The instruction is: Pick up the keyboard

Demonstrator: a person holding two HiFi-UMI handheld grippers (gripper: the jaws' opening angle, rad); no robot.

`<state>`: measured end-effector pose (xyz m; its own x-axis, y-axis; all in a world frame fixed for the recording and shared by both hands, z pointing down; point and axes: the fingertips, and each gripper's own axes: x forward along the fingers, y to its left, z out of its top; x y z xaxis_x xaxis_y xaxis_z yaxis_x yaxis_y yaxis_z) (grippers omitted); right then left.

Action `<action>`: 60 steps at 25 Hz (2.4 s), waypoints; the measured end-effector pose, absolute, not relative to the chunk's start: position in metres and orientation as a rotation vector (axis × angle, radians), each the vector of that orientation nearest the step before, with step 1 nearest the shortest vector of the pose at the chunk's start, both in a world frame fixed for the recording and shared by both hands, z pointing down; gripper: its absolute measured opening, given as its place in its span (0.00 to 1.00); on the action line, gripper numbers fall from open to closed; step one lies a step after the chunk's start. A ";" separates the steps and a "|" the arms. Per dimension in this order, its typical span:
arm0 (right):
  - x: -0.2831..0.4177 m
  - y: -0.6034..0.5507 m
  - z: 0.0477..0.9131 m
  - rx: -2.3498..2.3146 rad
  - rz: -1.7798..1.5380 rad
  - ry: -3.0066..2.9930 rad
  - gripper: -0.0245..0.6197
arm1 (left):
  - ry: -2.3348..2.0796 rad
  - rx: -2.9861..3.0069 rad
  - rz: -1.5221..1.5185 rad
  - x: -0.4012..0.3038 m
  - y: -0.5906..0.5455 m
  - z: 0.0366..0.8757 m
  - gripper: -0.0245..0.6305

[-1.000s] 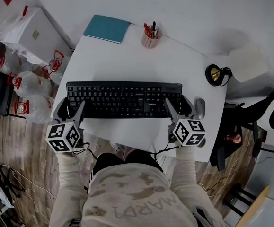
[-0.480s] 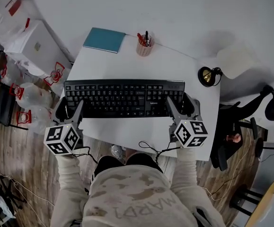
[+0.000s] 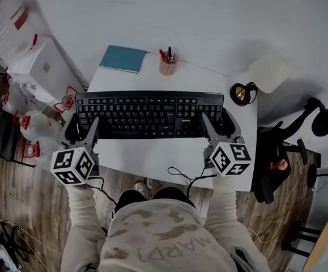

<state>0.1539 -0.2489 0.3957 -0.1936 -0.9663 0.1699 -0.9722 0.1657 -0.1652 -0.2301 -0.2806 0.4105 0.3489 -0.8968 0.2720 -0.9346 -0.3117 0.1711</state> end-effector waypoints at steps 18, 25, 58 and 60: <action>0.157 -0.229 0.325 2.106 0.164 -2.400 0.53 | -1.631 2.463 0.031 -0.224 -0.284 0.344 0.54; 0.156 -0.227 0.305 2.138 0.106 -2.402 0.53 | -1.631 2.503 -0.017 -0.224 -0.288 0.324 0.54; 0.162 -0.222 0.280 2.179 0.005 -2.419 0.52 | -1.640 2.552 -0.090 -0.216 -0.290 0.297 0.54; 0.162 -0.222 0.280 2.178 0.003 -2.420 0.52 | -1.640 2.550 -0.089 -0.216 -0.290 0.297 0.54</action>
<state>0.1617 -0.2217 0.2795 -0.1013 -0.9913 -0.0836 -0.9911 0.1078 -0.0776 -0.2163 -0.2904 0.2968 0.4155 -0.9095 0.0094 -0.9032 -0.4113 0.1230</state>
